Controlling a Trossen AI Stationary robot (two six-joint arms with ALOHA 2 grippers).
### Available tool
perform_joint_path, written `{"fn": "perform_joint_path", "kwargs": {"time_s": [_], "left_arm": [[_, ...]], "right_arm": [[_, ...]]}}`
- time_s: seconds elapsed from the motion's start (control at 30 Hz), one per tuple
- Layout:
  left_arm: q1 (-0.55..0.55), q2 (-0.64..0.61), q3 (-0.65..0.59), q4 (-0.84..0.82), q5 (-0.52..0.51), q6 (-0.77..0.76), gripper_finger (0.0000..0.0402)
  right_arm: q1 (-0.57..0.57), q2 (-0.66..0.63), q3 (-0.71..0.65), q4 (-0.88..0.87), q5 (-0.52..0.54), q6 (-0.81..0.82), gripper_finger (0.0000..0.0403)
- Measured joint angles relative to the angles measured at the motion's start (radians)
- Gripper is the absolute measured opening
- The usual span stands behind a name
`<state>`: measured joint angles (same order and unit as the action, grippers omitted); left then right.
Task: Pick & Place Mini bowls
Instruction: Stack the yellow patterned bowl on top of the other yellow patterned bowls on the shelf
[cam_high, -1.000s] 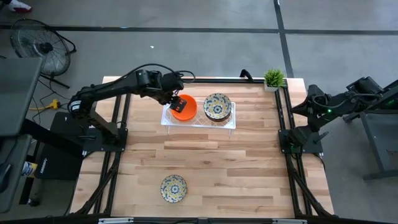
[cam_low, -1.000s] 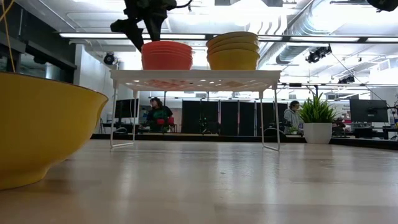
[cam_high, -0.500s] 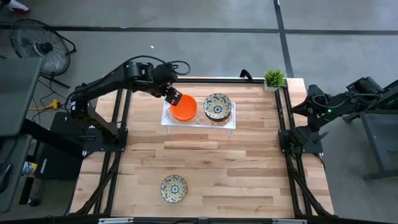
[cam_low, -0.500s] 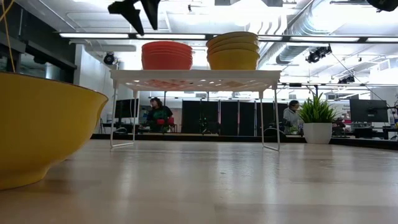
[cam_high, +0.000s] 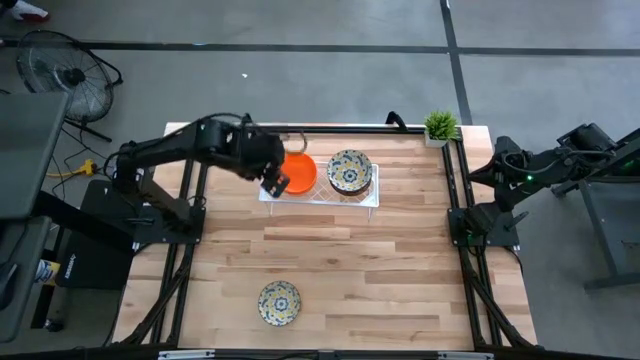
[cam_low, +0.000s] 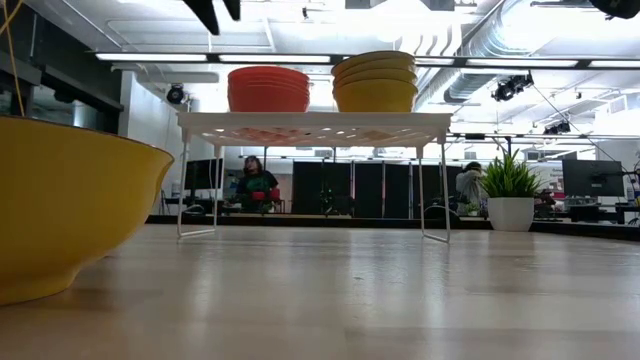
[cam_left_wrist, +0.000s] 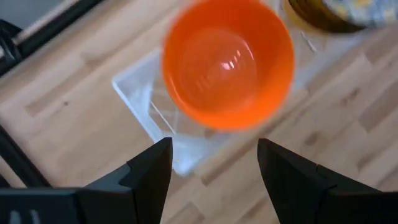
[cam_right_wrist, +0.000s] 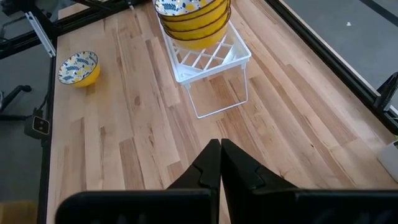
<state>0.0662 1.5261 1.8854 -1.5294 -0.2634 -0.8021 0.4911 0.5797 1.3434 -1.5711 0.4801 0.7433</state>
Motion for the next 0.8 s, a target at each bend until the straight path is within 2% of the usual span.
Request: {"fn": "perform_joint_path", "kwargs": {"time_s": [0.43,0.8], "left_arm": [[-0.276,0.000,-0.003,-0.042,-0.001,-0.223,0.0231],[-0.433,0.044,-0.004,-0.042,0.033,-0.378,0.0231]], "right_arm": [[0.000,0.000,0.000,0.000,-0.001,0.008,0.0000],[0.000,0.000,0.000,0.000,-0.007,0.008,0.0000]]}}
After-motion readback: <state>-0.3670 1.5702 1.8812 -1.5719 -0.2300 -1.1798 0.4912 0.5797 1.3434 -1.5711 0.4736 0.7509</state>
